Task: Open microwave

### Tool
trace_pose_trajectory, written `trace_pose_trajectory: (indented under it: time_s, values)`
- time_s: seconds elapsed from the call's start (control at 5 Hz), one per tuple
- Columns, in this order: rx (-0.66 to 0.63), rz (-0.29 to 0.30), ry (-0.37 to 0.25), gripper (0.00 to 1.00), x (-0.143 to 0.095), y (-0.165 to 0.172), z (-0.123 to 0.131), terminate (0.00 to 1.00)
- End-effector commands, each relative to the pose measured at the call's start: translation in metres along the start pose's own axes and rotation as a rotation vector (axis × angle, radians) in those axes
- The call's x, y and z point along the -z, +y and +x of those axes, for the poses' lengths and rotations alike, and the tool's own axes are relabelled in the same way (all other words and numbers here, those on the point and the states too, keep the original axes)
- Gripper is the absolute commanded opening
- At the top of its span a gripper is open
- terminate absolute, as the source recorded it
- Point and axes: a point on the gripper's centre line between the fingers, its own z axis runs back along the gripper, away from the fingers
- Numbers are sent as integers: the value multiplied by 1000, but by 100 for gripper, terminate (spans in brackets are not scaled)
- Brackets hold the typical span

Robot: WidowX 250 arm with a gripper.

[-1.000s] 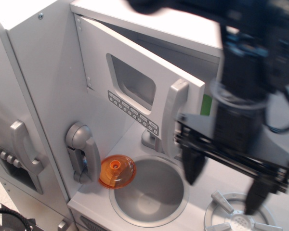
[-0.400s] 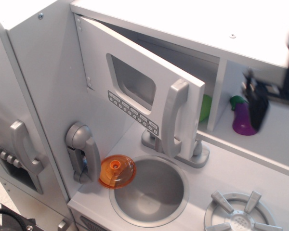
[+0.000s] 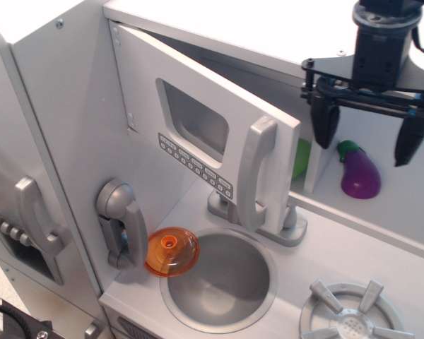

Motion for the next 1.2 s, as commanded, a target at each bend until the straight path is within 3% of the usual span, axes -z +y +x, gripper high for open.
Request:
trace_pose_trajectory:
  time_s: [0.0,0.6,0.8,1.0]
  values:
    - [1,8,-72,100,-21,39,-14,0]
    - [41,22,-75,100,-41,106,-95,0]
    - [36,44,-102,100,-45,130,-111,0]
    - [21,58,-119,100,-48,149,-112,0]
